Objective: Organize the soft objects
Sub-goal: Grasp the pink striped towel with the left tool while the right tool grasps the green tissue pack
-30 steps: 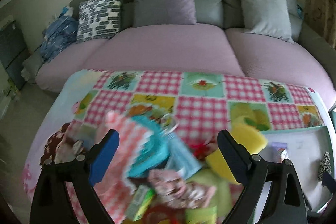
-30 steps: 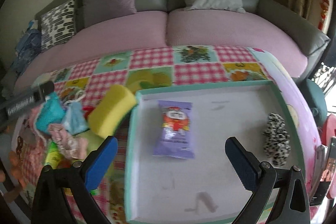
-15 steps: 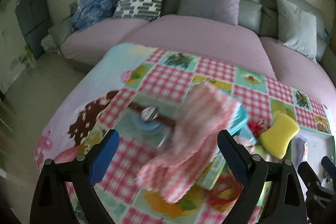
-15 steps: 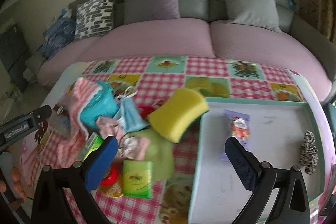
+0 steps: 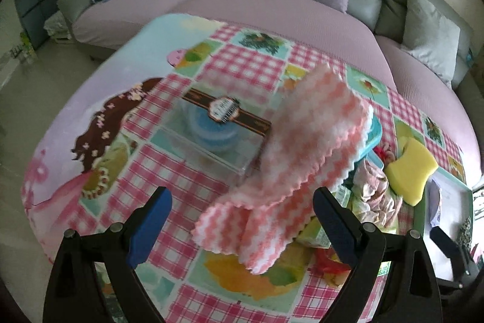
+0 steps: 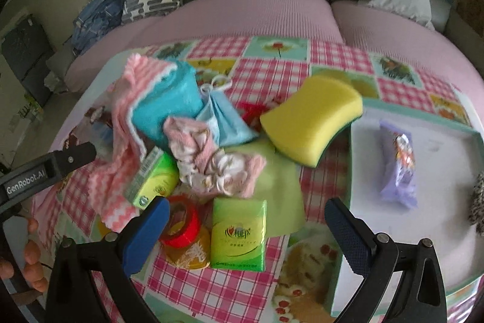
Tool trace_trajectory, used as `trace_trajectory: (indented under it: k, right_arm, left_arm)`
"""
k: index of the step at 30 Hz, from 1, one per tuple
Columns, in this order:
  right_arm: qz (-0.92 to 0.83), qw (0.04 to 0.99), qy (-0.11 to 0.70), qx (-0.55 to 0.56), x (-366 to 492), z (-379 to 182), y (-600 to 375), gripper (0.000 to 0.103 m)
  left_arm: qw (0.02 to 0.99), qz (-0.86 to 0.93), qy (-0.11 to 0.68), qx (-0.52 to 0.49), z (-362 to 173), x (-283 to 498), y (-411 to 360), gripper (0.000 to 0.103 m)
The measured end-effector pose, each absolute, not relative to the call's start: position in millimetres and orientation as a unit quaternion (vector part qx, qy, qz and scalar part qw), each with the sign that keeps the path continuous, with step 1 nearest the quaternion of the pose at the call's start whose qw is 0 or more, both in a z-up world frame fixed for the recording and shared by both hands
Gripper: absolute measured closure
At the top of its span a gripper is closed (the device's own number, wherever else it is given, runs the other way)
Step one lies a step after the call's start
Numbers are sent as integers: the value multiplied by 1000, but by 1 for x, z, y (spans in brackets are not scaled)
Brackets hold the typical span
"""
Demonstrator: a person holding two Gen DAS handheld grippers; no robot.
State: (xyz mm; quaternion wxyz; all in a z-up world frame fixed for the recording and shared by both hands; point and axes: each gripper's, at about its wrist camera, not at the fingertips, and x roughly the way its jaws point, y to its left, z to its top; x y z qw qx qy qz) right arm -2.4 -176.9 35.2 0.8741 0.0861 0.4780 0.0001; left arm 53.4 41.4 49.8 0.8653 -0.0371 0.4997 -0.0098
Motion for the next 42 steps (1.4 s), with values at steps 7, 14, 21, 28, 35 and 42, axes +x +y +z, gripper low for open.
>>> trace_trajectory:
  k: [7, 14, 21, 28, 35, 42]
  right_arm:
    - [-6, 861, 500, 95, 0, 18, -180, 0]
    - [-10, 853, 513, 95, 0, 9, -183, 9]
    - [2, 845, 529, 80, 0, -1, -178, 13]
    - [4, 839, 539, 78, -4, -7, -174, 29]
    - [22, 833, 548, 72, -5, -14, -166, 47]
    - [24, 832, 550, 72, -8, -17, -165, 53]
  left_arm:
    - [846, -17, 532, -38, 24, 65, 37, 9]
    - [833, -5, 552, -37, 5, 74, 39, 9]
    - [822, 3, 569, -31, -12, 81, 41, 10]
    - [818, -10, 573, -37, -19, 86, 43, 46]
    - [822, -33, 567, -41, -18, 82, 35, 81]
    - [828, -41, 558, -41, -11, 81, 31, 88]
